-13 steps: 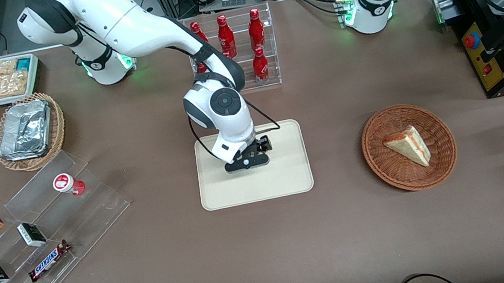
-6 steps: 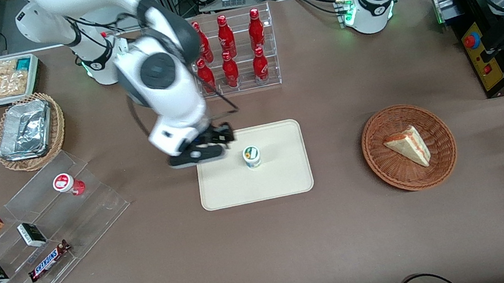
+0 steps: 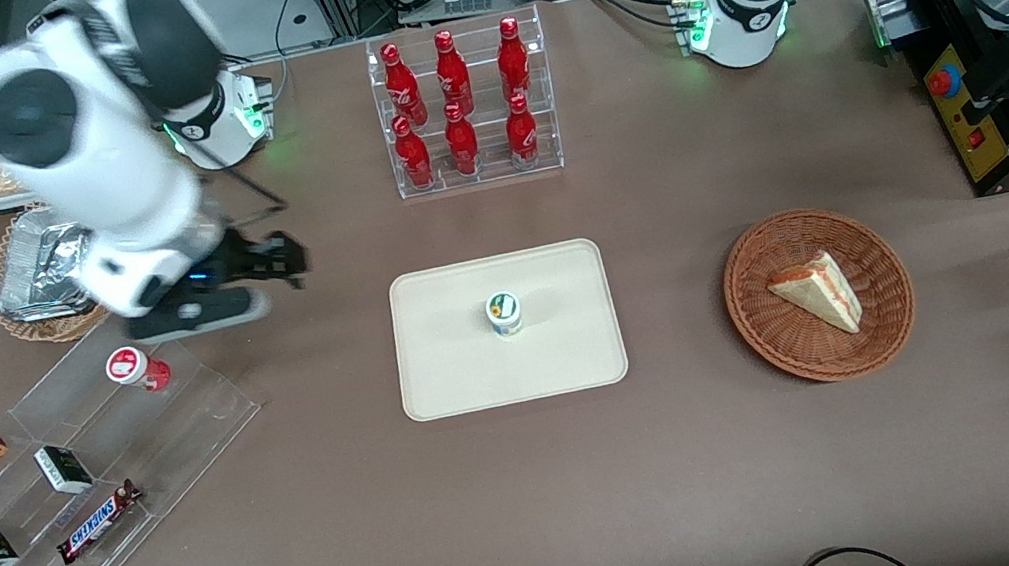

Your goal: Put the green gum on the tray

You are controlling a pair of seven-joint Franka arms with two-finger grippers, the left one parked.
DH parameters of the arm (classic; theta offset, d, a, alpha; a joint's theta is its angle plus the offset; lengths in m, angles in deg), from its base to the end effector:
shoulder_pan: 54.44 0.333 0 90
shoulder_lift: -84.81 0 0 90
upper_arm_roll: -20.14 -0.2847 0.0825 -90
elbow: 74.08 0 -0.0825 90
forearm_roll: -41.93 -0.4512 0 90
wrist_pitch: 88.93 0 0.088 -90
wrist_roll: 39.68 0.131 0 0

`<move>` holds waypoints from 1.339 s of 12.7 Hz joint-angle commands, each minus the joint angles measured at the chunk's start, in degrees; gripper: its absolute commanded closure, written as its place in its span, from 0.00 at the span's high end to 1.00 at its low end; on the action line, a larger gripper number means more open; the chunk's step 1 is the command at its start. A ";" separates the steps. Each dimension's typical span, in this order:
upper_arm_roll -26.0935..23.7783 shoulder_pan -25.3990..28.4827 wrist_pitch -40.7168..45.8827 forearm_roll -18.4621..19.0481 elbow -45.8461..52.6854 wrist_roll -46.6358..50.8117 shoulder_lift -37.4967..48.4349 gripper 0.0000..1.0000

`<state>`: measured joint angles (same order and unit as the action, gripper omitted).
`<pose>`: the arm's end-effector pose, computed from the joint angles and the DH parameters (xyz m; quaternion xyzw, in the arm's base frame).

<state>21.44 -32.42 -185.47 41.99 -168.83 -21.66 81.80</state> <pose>0.5993 0.2268 0.5010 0.9997 0.0236 -0.0097 0.0046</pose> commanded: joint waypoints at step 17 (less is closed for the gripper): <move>-1.22 -25.36 6.63 -1.03 1.33 -18.46 3.44 1.00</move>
<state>20.82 -57.00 -179.92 41.95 -168.55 -39.07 85.37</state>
